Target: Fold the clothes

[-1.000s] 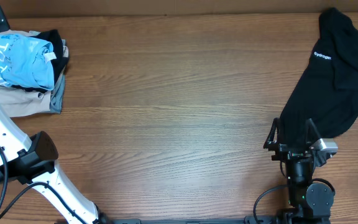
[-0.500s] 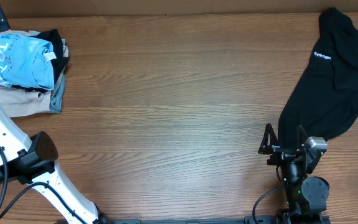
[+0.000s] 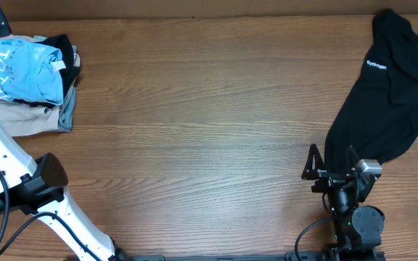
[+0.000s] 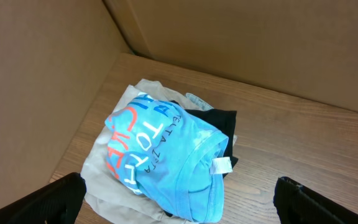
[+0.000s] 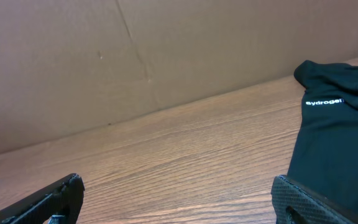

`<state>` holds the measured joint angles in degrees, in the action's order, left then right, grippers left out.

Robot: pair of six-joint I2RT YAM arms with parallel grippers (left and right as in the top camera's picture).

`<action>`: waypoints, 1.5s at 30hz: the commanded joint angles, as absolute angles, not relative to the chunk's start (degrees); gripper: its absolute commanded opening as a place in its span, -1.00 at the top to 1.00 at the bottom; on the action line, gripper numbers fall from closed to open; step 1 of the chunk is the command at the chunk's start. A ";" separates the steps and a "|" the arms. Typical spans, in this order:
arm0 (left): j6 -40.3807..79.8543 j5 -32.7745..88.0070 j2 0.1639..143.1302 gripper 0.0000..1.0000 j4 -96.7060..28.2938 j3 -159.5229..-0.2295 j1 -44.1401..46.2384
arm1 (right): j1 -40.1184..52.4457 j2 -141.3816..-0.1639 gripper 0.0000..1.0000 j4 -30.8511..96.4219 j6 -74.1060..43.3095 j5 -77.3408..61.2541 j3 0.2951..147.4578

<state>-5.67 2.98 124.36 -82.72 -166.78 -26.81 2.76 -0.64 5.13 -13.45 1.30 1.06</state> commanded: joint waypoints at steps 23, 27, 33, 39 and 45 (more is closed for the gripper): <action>-6.04 1.78 88.27 -0.99 -82.04 -120.07 2.15 | 2.83 -0.16 -1.00 4.69 -13.56 0.97 0.47; -7.27 -0.40 78.13 -1.00 -80.25 -107.53 6.09 | 2.83 -0.16 -1.00 4.69 -13.56 0.97 0.47; -5.48 0.05 57.36 -1.00 -59.68 -80.27 3.62 | 2.83 -0.16 -1.00 4.69 -13.56 0.97 0.47; -3.18 0.05 34.52 -1.00 -31.88 -48.71 0.12 | 2.83 -0.16 -1.00 4.69 -13.56 0.97 0.47; -2.13 1.61 21.28 -1.00 -15.94 -28.45 -2.98 | 2.83 -0.16 -1.00 4.69 -13.56 0.97 0.47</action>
<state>-3.90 0.67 26.59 -20.93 -36.77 -1.26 2.76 -0.58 5.08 -13.50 1.28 1.06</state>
